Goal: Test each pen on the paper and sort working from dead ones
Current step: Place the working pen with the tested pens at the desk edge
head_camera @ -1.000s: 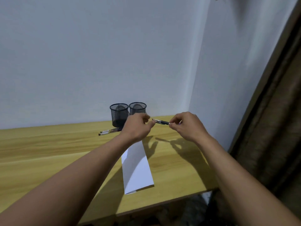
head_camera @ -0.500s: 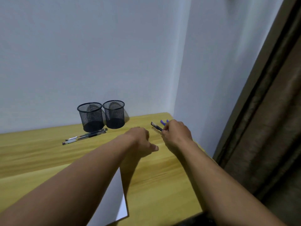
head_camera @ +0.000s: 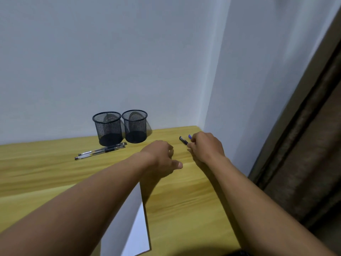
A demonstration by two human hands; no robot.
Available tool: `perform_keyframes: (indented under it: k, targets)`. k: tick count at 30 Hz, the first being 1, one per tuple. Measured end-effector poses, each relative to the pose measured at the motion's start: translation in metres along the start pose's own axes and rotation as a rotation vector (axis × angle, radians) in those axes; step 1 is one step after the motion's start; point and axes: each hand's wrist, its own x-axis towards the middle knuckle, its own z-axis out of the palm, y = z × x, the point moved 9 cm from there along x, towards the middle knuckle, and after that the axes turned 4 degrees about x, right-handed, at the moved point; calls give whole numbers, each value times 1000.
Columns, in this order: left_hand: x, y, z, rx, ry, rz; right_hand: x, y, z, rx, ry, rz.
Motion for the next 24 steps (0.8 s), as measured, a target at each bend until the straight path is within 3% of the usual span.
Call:
perform_keyframes:
  k: [5, 11, 17, 24]
  targets:
    - [-24, -21, -34, -54, 143, 21, -11, -32, -18, 93, -4, -84]
    - [-84, -100, -71, -178, 557, -148, -18, -115, -4, 279, -111, -201]
    - [-118, -176, -69, -138, 588, -298, -22, -194, 36, 308, -234, -336]
    - [-125, -215, -55, -31, 530, -232, -19, -245, 70, 165, -329, -476]
